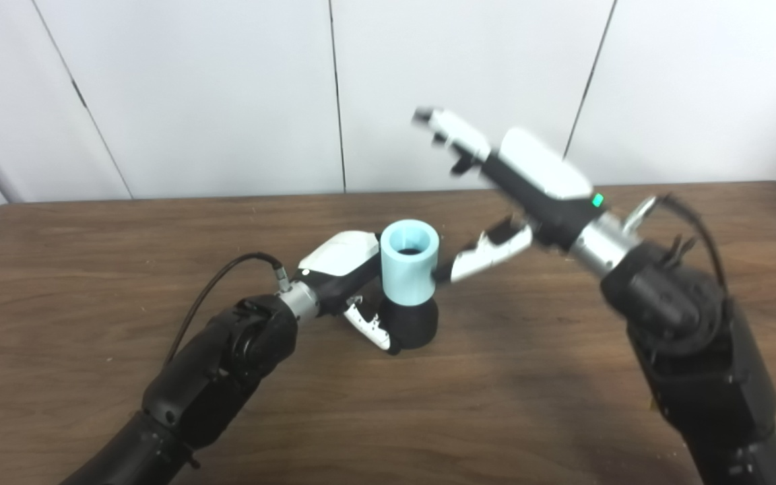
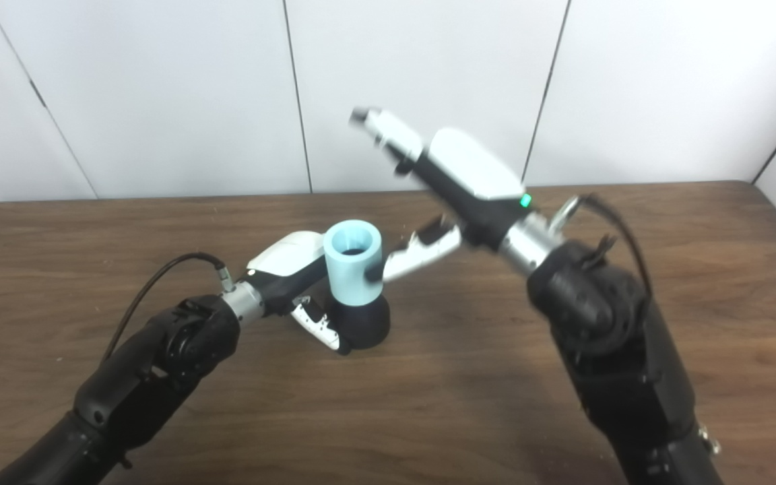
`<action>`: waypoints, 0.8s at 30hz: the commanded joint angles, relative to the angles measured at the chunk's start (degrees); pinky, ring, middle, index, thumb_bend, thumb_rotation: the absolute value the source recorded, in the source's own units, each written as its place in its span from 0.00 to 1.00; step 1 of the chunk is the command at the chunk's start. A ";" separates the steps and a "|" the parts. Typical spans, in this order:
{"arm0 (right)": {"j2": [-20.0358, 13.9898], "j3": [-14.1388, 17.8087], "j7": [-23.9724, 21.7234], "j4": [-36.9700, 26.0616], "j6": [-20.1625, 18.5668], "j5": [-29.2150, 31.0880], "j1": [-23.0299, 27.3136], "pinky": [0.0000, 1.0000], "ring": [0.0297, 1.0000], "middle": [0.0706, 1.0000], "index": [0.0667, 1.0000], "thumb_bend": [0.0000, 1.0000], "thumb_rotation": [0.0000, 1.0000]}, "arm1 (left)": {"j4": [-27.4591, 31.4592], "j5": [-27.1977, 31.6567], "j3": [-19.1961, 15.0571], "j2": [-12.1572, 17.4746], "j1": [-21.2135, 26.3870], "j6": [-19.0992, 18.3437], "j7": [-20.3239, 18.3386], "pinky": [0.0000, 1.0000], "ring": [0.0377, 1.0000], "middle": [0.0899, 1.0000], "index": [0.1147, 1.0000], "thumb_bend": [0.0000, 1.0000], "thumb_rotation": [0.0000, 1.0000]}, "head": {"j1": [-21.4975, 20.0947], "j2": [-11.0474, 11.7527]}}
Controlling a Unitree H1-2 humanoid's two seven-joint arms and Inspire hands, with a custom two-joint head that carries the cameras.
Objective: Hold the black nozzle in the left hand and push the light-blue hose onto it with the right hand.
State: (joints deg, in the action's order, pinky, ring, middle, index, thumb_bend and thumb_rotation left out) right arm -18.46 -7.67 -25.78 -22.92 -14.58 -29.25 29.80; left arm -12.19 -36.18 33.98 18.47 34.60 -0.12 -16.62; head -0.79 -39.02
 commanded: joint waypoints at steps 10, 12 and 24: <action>-3.05 1.32 -0.29 -0.50 -4.23 2.21 -2.42 0.69 0.91 1.00 1.00 0.86 0.13 | -3.27 -2.69 2.27 1.25 -2.61 -0.74 -4.31 1.00 0.61 0.45 0.41 0.52 0.00 | 0.09 -0.25; -4.19 0.76 -1.07 -0.19 -4.96 1.75 -3.49 0.66 0.87 1.00 1.00 0.85 0.09 | -3.05 -2.54 2.17 1.31 -2.67 -0.88 -4.47 1.00 0.61 0.45 0.41 0.53 0.00 | 0.12 -0.21; 2.13 4.31 6.53 2.38 -9.14 4.28 -11.80 0.50 0.66 0.75 0.77 0.74 0.00 | -1.42 -1.03 0.66 1.34 -3.42 -1.60 -4.76 1.00 0.61 0.48 0.42 0.52 0.01 | 0.25 -0.10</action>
State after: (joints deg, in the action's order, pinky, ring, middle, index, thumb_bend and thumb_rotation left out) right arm -16.56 -4.85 -21.81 -20.14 -24.37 -26.07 16.52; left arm -11.80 -36.03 33.08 18.80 34.02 0.09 -16.73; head -0.53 -39.11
